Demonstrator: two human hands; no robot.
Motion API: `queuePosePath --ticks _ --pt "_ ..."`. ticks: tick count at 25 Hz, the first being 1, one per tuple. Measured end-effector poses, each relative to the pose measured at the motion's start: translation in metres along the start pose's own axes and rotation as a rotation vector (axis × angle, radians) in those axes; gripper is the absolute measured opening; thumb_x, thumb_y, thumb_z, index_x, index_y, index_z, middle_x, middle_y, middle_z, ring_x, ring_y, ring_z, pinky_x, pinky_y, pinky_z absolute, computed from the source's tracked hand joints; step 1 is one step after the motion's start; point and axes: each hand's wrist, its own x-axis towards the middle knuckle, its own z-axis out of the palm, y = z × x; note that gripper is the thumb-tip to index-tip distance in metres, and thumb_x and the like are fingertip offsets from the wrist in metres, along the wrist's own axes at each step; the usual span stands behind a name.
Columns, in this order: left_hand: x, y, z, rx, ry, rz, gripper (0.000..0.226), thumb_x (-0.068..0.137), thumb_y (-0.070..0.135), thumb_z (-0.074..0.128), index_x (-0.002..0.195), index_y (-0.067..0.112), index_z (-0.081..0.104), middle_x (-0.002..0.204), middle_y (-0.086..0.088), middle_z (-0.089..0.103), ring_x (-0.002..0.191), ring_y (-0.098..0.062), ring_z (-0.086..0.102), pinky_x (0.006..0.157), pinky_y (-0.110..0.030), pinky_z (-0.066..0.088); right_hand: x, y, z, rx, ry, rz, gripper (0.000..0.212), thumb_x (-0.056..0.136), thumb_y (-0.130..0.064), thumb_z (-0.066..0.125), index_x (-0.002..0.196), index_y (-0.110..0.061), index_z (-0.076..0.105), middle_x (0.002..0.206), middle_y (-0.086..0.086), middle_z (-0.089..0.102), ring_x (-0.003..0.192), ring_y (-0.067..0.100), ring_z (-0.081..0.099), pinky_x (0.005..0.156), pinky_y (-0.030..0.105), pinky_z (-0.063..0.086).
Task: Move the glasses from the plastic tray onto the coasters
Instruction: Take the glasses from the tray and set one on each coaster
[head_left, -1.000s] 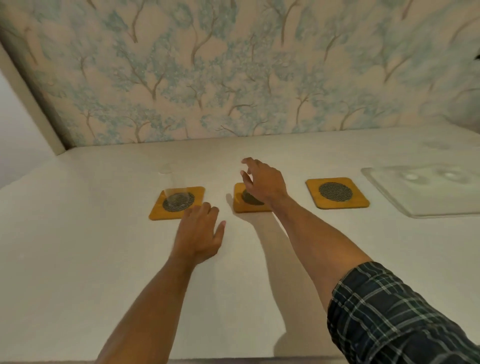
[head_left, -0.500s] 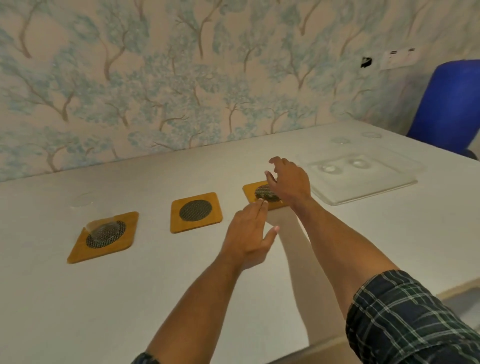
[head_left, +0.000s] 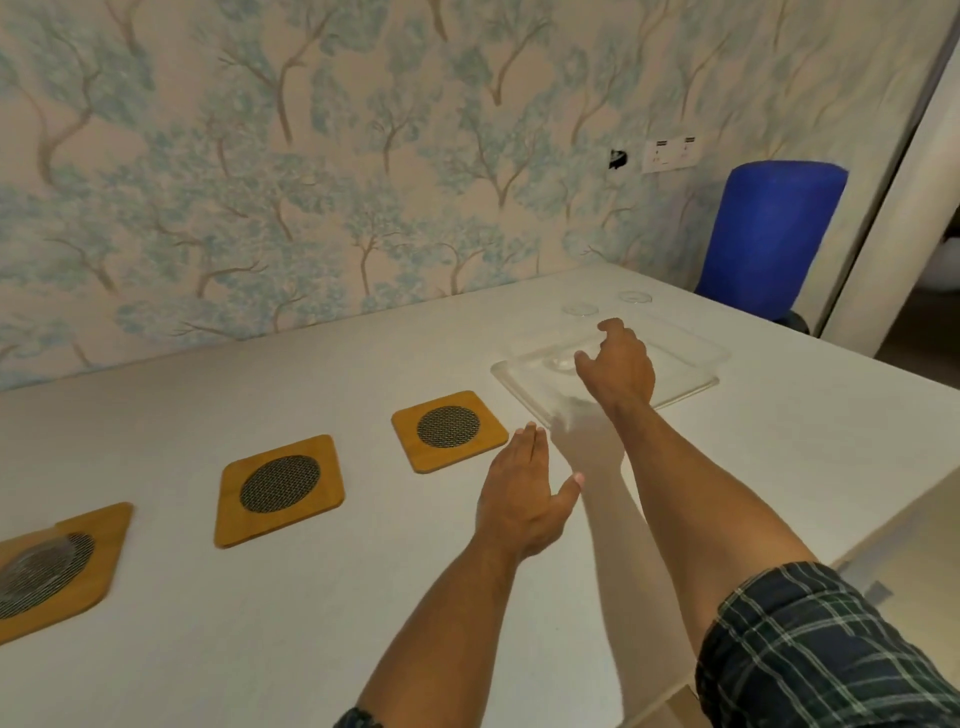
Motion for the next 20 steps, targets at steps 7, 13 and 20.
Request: queuePosePath --ticks 7,13,20 --pt "0.011 -0.004 0.010 0.185 -0.126 0.035 0.091 0.097 0.074 0.020 0.165 0.014 0.005 0.174 -0.004 0.001 0.160 -0.019 -0.001 0.129 -0.039 0.002 0.061 0.002 -0.003 -0.001 -0.151 0.082 0.081 0.082 -0.038 0.076 0.150 -0.017 0.036 0.145 0.013 0.049 0.129 0.034 0.053 0.095 0.044 0.049" --pt "0.014 0.001 0.006 0.250 -0.166 0.032 0.091 0.097 0.075 0.018 0.165 0.016 0.003 0.174 -0.004 -0.001 0.160 -0.021 -0.002 0.129 -0.042 0.003 0.086 -0.009 0.027 -0.064 -0.250 0.066 0.093 0.086 -0.051 0.071 0.155 -0.009 0.026 0.154 0.018 0.037 0.139 0.038 0.040 0.105 0.048 0.042" --pt "0.013 0.001 0.000 0.257 -0.176 0.058 0.106 0.081 0.081 -0.010 0.165 0.017 -0.002 0.174 -0.003 -0.005 0.160 -0.022 -0.006 0.129 -0.043 0.002 0.103 -0.024 0.056 -0.162 -0.236 0.068 0.098 0.086 -0.063 0.065 0.157 -0.009 0.024 0.156 0.019 0.032 0.139 0.041 0.039 0.105 0.050 0.041"
